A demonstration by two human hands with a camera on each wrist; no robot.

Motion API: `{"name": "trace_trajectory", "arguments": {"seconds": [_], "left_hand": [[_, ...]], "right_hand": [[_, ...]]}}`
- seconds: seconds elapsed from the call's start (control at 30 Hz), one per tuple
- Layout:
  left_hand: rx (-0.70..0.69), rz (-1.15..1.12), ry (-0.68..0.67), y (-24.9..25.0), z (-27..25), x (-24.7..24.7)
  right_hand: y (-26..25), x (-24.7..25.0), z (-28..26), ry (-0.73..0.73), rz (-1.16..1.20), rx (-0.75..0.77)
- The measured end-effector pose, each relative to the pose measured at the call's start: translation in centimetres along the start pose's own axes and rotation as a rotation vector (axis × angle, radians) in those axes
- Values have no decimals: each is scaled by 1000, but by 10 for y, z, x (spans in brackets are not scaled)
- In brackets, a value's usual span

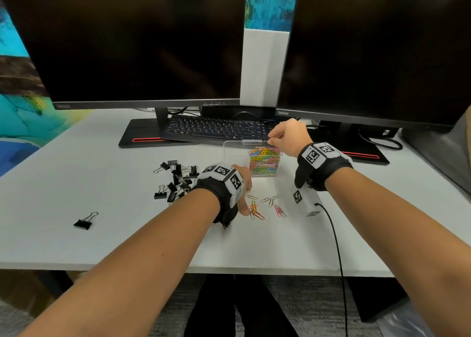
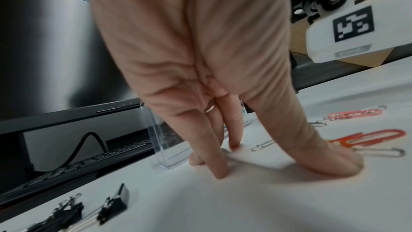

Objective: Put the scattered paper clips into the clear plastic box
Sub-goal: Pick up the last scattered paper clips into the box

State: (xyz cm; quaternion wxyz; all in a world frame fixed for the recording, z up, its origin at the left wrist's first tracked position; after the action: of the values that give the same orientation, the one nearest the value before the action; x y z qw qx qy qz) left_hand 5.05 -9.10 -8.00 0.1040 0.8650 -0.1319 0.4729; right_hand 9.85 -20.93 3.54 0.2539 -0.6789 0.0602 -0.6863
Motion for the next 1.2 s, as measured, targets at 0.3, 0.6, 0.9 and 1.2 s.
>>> {"name": "trace_trajectory", "arguments": {"seconds": [0.3,0.6,0.9,1.2], "left_hand": [[13,9,-23,1,1,-1],[33,30,-29,1,-5,1],[40,-2,30,0,-10,0],[0,77,23,19,-17,3]], "right_hand": [[4,0,-10,-77,-3,33],[-7,-50,-60,-545,-199,47],[10,-85,-81,-688,-290,16],[8,-81,-84,-570,-117,19]]}}
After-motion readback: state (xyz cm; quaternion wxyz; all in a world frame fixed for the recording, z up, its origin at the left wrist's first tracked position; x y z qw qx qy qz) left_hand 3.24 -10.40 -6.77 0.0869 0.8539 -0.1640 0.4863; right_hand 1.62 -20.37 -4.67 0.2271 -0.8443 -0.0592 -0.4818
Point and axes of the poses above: each hand's wrist, its own z-axis towards the middle knuckle, its own x-axis out of the back of the hand, y = z × x, the point moved 9 cm from there along z, towards the middle knuckle, and after that the axes turned 13 degrees about -y, right-handed, at the moved point
